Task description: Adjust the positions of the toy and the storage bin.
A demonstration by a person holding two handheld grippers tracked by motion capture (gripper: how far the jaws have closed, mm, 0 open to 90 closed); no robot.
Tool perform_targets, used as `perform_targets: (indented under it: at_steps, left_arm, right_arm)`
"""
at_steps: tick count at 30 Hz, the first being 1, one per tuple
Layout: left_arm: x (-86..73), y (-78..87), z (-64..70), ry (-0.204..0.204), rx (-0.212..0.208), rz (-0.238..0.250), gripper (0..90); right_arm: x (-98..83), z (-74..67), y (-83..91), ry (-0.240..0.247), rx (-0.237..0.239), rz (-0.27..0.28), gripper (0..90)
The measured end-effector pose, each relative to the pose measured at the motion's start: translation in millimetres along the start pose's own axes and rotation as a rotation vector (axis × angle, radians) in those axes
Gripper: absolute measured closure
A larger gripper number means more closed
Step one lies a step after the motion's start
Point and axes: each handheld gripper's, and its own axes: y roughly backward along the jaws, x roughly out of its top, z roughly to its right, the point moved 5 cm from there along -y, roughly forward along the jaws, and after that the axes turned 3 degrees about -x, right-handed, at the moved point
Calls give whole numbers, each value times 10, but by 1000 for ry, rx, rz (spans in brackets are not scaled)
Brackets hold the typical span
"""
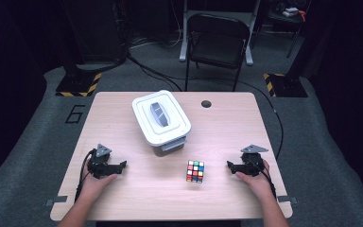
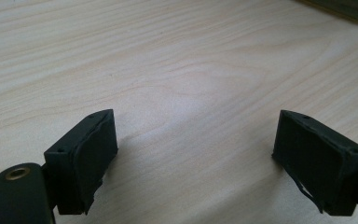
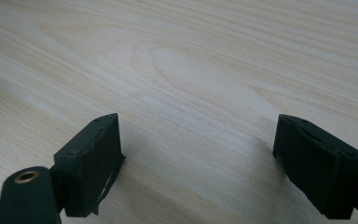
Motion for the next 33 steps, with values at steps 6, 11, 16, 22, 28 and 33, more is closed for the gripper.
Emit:
perform_targets:
  at_steps: [6, 11, 16, 22, 28, 33]
  left_arm:
    - [0, 0, 1, 1, 1, 0, 131]
    - [0, 0, 1, 2, 1, 0, 131]
    - [-1, 1, 2, 2, 2, 0, 131]
    - [-1, 1, 2, 2, 2, 0, 131]
    - [-1, 3, 4, 4, 1, -5, 131]
    - [-1, 3, 4, 4, 2, -5, 131]
  right_arm:
    - [11, -25, 19, -9, 5, -16, 201]
    - [28, -44, 30, 4, 6, -36, 246]
    - [103, -134, 111, 29, 32, -22, 246]
    - [229, -307, 234, 48, 98, 22, 233]
    - [345, -530, 338, 94, 187, 57, 210]
    - [405, -684, 375, 134, 233, 66, 192]
